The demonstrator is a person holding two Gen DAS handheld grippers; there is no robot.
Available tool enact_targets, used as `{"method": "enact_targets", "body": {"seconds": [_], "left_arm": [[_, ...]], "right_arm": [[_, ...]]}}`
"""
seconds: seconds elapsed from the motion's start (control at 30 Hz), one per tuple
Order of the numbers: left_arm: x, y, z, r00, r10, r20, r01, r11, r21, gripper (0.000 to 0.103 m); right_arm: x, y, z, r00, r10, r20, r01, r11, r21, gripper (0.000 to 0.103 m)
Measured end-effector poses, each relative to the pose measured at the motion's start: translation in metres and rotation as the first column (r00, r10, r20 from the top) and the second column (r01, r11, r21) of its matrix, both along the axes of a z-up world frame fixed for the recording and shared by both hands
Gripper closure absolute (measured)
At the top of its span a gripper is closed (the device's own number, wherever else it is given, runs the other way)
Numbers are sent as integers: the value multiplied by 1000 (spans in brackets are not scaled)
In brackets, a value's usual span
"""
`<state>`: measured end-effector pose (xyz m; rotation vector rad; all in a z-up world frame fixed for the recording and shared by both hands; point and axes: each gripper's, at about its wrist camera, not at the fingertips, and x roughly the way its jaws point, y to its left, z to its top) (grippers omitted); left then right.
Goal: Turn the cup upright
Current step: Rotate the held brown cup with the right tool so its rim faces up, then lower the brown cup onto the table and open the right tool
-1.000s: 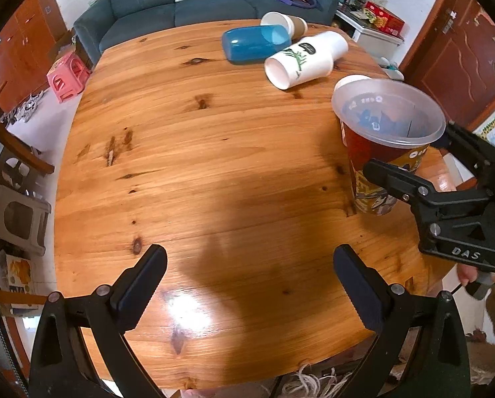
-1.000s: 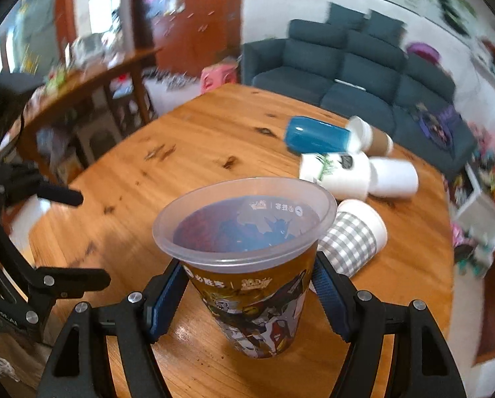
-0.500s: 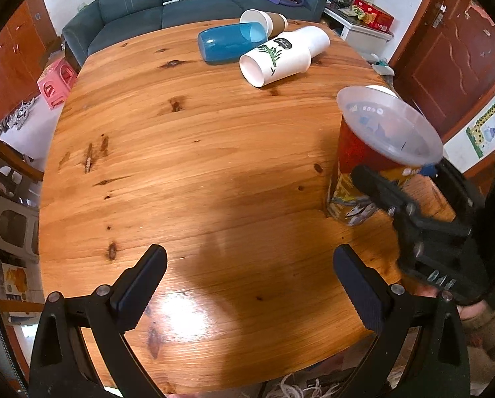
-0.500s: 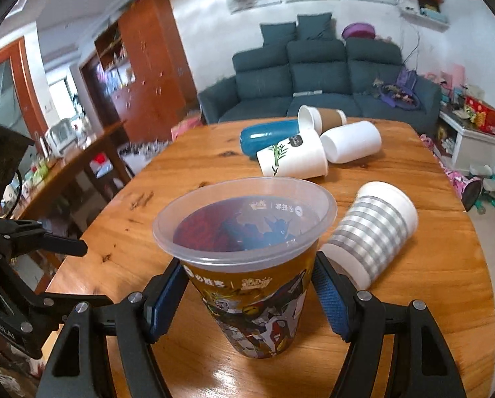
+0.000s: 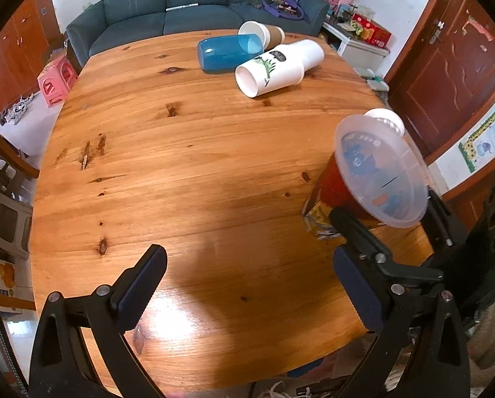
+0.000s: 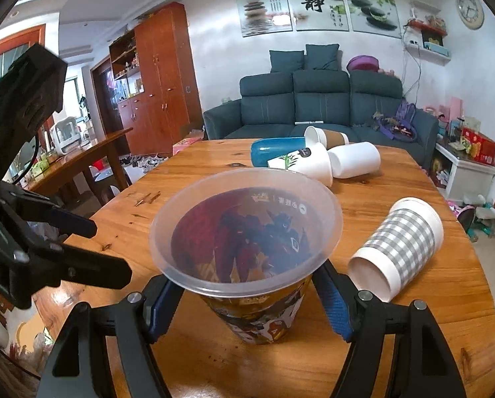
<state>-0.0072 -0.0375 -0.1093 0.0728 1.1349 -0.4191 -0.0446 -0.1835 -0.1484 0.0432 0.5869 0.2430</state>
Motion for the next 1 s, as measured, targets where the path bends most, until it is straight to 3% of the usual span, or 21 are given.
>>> {"method": "enact_targets", "body": {"seconds": [0.3, 0.5, 1.0], "left_arm": [[-17, 3, 15, 999, 21, 30, -20, 998, -52, 2], [-24, 4, 19, 998, 33, 54, -31, 998, -49, 2], [-31, 12, 22, 995, 74, 62, -70, 996, -59, 2]], "right_arm": [[-3, 4, -4, 1000, 10, 15, -10, 1000, -7, 28], [0, 11, -15, 999, 23, -32, -23, 1000, 4, 29], [-6, 28, -12, 998, 53, -32, -53, 998, -22, 30]]}}
